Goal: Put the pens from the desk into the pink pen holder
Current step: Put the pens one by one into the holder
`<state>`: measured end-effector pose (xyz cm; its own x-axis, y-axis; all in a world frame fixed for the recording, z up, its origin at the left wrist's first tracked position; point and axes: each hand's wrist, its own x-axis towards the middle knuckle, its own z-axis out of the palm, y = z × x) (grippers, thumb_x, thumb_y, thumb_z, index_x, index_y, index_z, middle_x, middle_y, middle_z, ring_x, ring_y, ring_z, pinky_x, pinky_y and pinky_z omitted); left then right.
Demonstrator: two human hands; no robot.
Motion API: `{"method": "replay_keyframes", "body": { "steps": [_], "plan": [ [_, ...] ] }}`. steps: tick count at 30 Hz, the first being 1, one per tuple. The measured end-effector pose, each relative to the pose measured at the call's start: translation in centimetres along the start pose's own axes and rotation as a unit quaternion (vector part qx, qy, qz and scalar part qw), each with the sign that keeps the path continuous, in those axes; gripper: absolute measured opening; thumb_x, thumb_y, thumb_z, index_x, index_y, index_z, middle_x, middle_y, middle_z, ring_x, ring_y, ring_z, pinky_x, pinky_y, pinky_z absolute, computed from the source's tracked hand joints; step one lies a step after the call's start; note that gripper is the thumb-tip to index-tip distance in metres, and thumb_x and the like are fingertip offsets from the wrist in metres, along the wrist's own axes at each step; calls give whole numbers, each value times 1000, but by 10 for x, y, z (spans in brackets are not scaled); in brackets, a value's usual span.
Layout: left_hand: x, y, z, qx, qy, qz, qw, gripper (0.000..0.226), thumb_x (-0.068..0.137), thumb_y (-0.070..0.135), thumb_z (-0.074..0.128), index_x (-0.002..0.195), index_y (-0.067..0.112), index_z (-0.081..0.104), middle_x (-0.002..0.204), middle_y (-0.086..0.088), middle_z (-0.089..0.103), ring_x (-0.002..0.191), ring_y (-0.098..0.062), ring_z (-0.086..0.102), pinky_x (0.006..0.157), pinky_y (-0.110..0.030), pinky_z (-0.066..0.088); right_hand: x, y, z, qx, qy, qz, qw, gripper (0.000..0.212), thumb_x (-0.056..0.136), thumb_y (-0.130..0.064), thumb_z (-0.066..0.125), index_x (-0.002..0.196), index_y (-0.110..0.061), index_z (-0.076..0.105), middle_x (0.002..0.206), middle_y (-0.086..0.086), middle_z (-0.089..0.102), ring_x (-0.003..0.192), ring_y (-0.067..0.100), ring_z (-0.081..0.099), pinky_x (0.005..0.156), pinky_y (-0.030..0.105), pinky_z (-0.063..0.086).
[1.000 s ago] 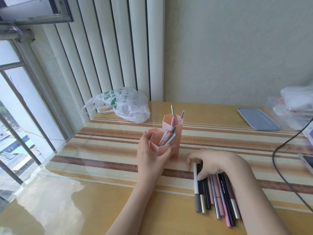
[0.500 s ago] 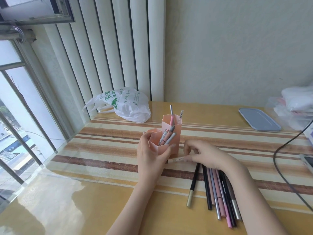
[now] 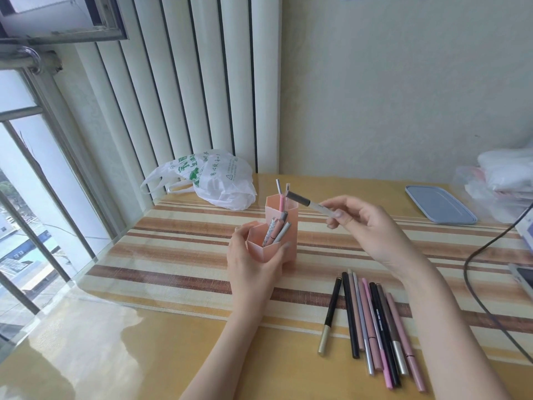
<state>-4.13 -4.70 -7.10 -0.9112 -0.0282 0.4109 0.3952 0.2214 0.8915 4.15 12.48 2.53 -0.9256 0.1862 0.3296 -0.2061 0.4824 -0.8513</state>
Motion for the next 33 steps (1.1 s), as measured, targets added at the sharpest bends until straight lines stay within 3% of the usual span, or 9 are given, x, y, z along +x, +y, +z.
{"method": "replay_keyframes", "body": {
  "steps": [4, 8, 10, 15, 19, 23, 26, 30, 33],
  "plan": [
    [-1, 1, 0, 7, -9, 12, 1000, 59, 63, 43, 80, 109, 42, 43, 108, 18, 55, 104, -10, 50, 84, -26, 39, 5, -7, 25, 50, 23, -21, 998, 21, 97, -15, 51, 95, -32, 63, 78, -12, 69, 79, -4, 62, 78, 9, 46],
    [-2, 4, -1, 16, -8, 14, 1000, 59, 59, 51, 74, 110, 41, 45, 108, 20, 55, 105, -9, 50, 89, -29, 41, 6, -11, 45, 150, 53, -51, 986, 11, 94, -7, 55, 93, -18, 52, 86, 1, 71, 77, 12, 68, 73, 20, 52],
    [-2, 6, -1, 19, -6, 17, 1000, 59, 58, 54, 71, 109, 41, 45, 105, 25, 53, 105, -8, 50, 89, -30, 41, 6, -12, 49, 172, 72, -53, 981, 22, 91, 0, 57, 97, -19, 48, 88, 1, 68, 73, 18, 70, 69, 25, 55],
    [-3, 5, -1, 22, -14, 26, 999, 63, 59, 54, 71, 113, 32, 50, 111, 17, 56, 107, -8, 49, 91, -34, 43, 8, -13, 53, 146, 89, -42, 984, 43, 93, 5, 50, 123, -26, 45, 97, 3, 63, 74, 4, 65, 65, 20, 52],
    [-4, 5, -1, 33, -23, 30, 999, 63, 58, 59, 70, 113, 36, 47, 110, 25, 52, 108, -1, 45, 90, -29, 40, 7, -13, 51, 111, 54, -7, 992, 46, 98, 2, 41, 129, -30, 50, 109, -4, 68, 98, -3, 62, 76, 9, 46],
    [-4, 6, -1, 40, -19, 26, 999, 62, 59, 58, 70, 111, 40, 44, 108, 30, 48, 109, -1, 44, 90, -26, 38, 6, -16, 51, 25, 63, -16, 998, 48, 100, -1, 31, 127, -33, 56, 91, -10, 67, 96, 1, 58, 82, 11, 45],
    [-4, 7, -2, 43, -12, 23, 999, 63, 58, 59, 68, 112, 38, 44, 109, 22, 51, 112, -8, 46, 92, -29, 38, 6, -19, 53, 40, 64, -19, 997, 53, 101, -3, 34, 137, -42, 40, 91, -7, 57, 76, 2, 54, 72, 12, 44],
    [-3, 8, -3, 62, -6, 27, 998, 66, 61, 53, 72, 118, 28, 48, 115, 15, 55, 123, -19, 45, 100, -41, 39, 3, -25, 56, 110, 34, -52, 992, 83, 96, 6, 45, 140, -58, 14, 100, -4, 54, 82, 5, 69, 68, 16, 51],
    [-4, 9, -3, 69, -13, 43, 997, 66, 64, 51, 72, 120, 24, 49, 115, 17, 52, 132, -20, 39, 105, -38, 35, 3, -28, 58, 98, 40, -83, 991, 98, 92, 9, 50, 140, -62, 4, 97, 13, 51, 82, 21, 73, 71, 25, 59]
  ]
}}
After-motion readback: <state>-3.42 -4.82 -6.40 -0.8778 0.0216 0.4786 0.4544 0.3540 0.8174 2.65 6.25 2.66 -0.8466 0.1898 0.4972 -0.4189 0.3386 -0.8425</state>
